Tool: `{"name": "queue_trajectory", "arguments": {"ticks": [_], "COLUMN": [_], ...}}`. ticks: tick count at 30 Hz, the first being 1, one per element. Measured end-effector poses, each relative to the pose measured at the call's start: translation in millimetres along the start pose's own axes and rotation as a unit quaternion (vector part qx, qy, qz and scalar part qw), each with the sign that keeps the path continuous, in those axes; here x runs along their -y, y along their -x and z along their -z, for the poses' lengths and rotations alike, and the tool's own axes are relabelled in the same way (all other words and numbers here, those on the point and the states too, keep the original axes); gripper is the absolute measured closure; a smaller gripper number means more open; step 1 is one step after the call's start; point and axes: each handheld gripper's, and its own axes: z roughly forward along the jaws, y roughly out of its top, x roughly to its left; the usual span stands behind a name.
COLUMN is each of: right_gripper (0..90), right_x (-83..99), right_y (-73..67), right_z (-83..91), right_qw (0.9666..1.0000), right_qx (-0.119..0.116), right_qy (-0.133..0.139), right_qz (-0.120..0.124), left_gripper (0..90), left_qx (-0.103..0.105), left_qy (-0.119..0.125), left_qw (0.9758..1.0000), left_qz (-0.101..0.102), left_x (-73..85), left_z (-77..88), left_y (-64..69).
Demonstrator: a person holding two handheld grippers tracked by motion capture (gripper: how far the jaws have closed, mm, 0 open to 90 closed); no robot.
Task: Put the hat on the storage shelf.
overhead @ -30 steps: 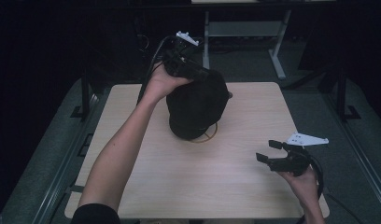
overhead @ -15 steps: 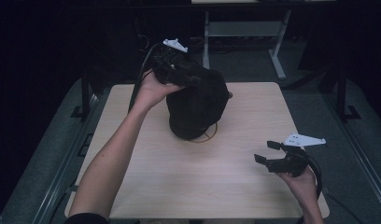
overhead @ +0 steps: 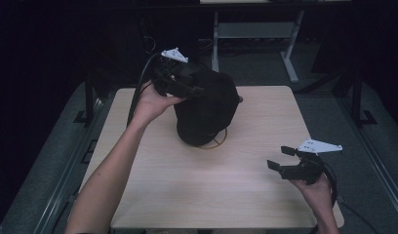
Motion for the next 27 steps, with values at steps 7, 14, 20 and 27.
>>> {"name": "queue_trajectory", "arguments": {"ticks": [7, 14, 20, 27], "right_gripper": [16.9, 17.4, 16.9, 16.4], "right_x": [-2.2, -1.6, -1.9, -2.1], "right_y": [-2.1, -2.3, -4.4, -4.3], "right_z": [-3.9, -4.8, -6.2, -6.4], "right_qw": [1.0, 0.9999, 0.9999, 0.9999], "right_qx": [0.001, -0.008, -0.002, 0.001], "right_qy": [0.001, -0.01, -0.015, -0.014], "right_qz": [-0.002, -0.004, 0.002, 0.003], "left_gripper": [33.7, 32.2, 31.5, 30.7], "left_qx": [0.002, -0.002, -0.004, -0.009], "left_qy": [0.007, 0.002, 0.006, 0.012], "left_qw": [0.9999, 0.9999, 0.9998, 0.9996], "left_qz": [0.011, 0.014, 0.017, 0.024], "left_x": [12.2, 25.2, 35.5, 46.6], "left_z": [5.8, 10.7, 15.6, 24.5], "left_y": [1.9, 2.3, 2.2, 3.2]}}
